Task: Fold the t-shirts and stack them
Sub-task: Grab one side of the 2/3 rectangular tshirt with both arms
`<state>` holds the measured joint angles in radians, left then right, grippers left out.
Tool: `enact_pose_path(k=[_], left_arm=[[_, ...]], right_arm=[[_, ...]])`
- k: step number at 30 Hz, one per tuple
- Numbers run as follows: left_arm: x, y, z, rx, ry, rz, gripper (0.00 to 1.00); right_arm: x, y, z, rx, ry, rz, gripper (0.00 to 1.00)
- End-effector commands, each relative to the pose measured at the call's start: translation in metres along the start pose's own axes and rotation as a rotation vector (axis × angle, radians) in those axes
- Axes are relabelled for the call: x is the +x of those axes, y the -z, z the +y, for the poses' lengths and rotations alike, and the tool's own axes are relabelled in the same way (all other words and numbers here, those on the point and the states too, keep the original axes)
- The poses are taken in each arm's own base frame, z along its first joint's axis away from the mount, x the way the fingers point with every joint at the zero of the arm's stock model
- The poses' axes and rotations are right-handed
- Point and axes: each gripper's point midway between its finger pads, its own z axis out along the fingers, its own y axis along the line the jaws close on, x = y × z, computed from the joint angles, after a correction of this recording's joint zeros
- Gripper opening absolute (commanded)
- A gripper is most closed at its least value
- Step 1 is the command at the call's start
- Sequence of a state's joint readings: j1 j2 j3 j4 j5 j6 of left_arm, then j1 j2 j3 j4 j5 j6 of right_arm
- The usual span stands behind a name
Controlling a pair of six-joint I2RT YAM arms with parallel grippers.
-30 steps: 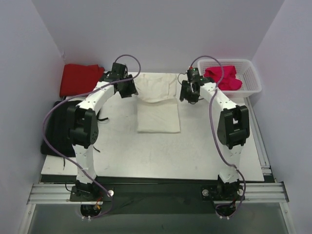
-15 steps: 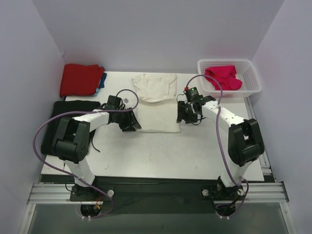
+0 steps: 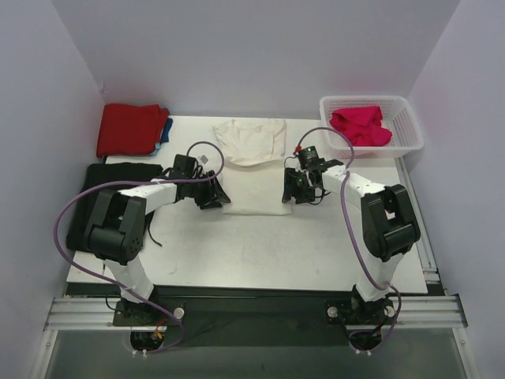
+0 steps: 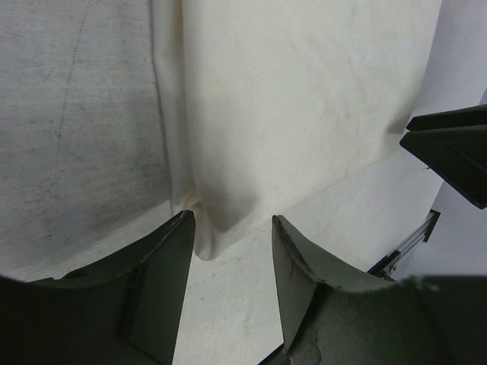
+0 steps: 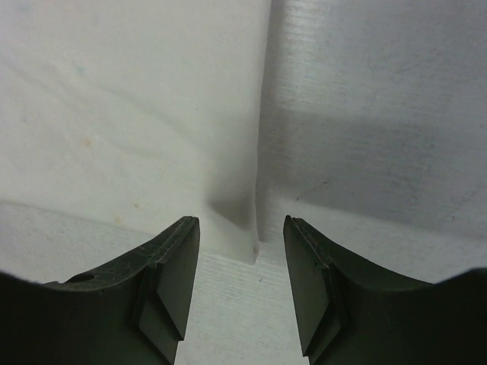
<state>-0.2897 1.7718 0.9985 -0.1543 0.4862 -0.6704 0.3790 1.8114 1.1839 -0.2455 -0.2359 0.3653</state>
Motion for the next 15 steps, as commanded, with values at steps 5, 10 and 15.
enact_pose_path(k=[5,10,15], left_arm=[[0.01,-0.014,0.004,-0.005,-0.013,0.019,0.55],[0.012,-0.022,0.006,-0.016,-0.02,0.007,0.55],[0.018,-0.03,0.014,-0.044,-0.023,0.026,0.5]], right_arm=[[0.021,-0.006,-0.005,-0.018,-0.013,0.04,0.46],[0.028,-0.015,0.0,-0.056,-0.023,0.064,0.4],[0.032,-0.021,0.001,-0.075,-0.032,0.081,0.26]])
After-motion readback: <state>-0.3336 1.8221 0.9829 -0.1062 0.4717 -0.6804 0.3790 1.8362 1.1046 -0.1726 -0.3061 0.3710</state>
